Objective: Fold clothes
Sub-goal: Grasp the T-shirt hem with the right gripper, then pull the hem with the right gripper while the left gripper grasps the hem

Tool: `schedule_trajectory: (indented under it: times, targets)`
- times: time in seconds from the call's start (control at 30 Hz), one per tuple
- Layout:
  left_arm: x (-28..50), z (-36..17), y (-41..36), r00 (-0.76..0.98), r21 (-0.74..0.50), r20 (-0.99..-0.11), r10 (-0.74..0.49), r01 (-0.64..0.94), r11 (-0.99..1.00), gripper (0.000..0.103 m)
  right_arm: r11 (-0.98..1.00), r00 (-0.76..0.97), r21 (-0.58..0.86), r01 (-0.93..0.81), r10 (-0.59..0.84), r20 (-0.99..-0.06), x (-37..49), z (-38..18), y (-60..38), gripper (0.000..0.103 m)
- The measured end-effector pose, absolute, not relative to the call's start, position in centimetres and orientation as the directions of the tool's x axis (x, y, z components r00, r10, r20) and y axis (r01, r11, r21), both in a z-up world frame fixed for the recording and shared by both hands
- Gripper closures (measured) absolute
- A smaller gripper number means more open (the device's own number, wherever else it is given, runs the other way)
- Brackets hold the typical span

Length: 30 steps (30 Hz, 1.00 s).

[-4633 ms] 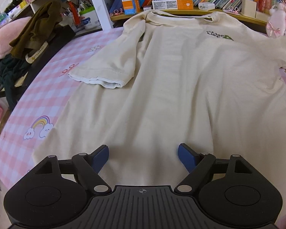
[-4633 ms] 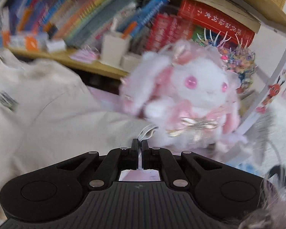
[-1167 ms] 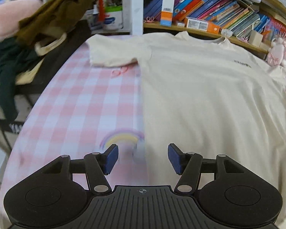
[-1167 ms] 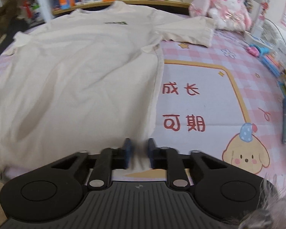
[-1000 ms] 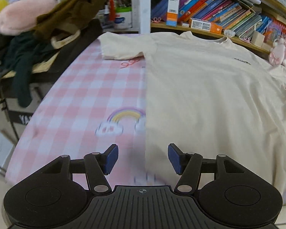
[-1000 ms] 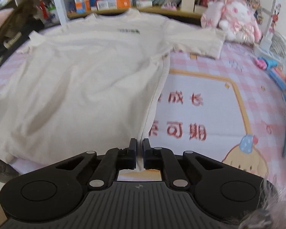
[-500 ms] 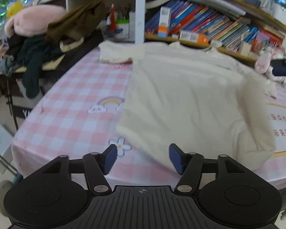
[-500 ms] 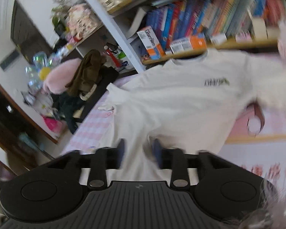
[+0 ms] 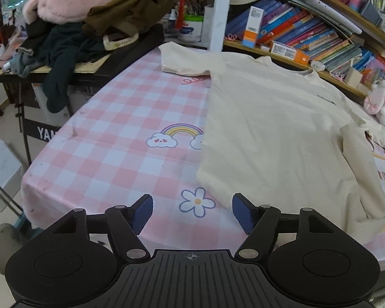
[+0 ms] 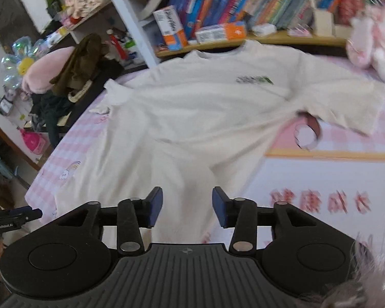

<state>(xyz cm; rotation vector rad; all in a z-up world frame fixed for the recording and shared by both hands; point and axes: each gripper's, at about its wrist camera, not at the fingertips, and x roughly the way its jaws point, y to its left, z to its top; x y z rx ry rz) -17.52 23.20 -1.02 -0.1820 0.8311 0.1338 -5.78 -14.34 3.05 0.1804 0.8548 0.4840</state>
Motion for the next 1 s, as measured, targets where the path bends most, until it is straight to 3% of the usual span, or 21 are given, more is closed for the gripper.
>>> schedule_trajectory:
  times: [0.43,0.47,0.5,0.53,0.63,0.83,1.0]
  targets:
    - [-15.5,-2.6,24.1,0.65,-0.199,-0.758,-0.061,-0.141,0.97,0.037,0.881,0.442,0.231,-0.414,0.416,-0.795,0.6,-1.1,-9.7,0.062]
    - [-15.0,-2.7,24.0,0.649,-0.206,-0.757,-0.074,-0.13,0.97,0.037,0.88,0.435,0.236,-0.413,0.418,-0.797,0.6,-1.2,-9.6,0.071]
    - [-14.4,-3.0,23.9,0.646,-0.209,-0.759,-0.082,-0.123,0.97,0.039,0.876,0.427,0.245,-0.416,0.426,-0.798,0.5,-1.2,-9.6,0.089]
    - [-13.9,-3.2,23.8,0.638,-0.211,-0.766,-0.086,-0.123,0.97,0.054,0.871,0.42,0.255,-0.419,0.435,-0.797,0.2,-1.0,-9.7,0.096]
    - [-12.9,-3.8,24.0,0.622,-0.23,-0.777,-0.097,-0.137,0.963,0.084,0.884,0.466,0.24,-0.401,0.423,-0.777,-1.6,1.0,-11.0,0.097]
    - [-12.6,-3.7,24.2,0.626,-0.248,-0.773,-0.108,-0.141,0.958,0.099,0.939,0.611,0.248,-0.24,0.345,-0.713,-9.7,7.1,-18.3,0.097]
    - [-12.8,-0.7,24.2,0.66,-0.317,-0.736,-0.15,-0.14,0.938,0.1,0.978,0.628,0.209,-0.018,0.173,-0.759,-15.7,7.2,-23.2,0.097]
